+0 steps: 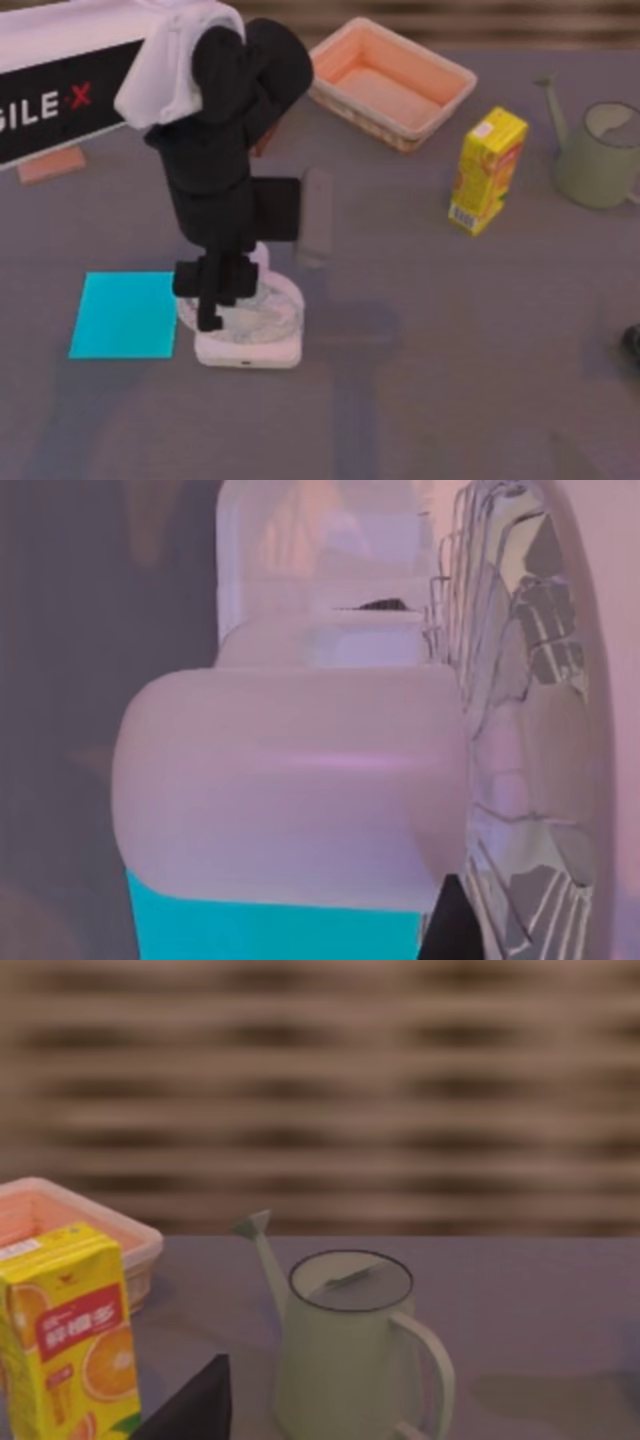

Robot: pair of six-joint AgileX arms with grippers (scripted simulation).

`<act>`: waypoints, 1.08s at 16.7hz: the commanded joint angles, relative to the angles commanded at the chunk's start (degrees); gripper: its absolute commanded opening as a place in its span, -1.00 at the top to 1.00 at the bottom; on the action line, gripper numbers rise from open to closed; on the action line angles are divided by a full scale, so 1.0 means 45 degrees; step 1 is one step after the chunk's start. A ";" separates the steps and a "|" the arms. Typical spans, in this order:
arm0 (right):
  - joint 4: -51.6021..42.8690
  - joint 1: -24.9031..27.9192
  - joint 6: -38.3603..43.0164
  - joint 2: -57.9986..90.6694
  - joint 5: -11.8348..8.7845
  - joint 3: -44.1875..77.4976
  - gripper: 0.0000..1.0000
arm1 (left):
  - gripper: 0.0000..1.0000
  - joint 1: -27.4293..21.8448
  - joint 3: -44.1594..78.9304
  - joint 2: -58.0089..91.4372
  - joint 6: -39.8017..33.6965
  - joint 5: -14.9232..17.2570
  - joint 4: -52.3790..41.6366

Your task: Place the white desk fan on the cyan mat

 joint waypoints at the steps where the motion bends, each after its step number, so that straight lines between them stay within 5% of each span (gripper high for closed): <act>1: 0.0000 0.0000 0.0000 0.0000 0.0000 0.0000 -1.00 | 1.00 0.0000 0.0000 0.0000 0.0000 0.0000 0.0000; 18: 0.0000 0.0000 0.0000 0.0000 0.0000 0.0000 -1.00 | 1.00 0.0654 0.2144 -0.0360 0.0421 0.0037 -0.2507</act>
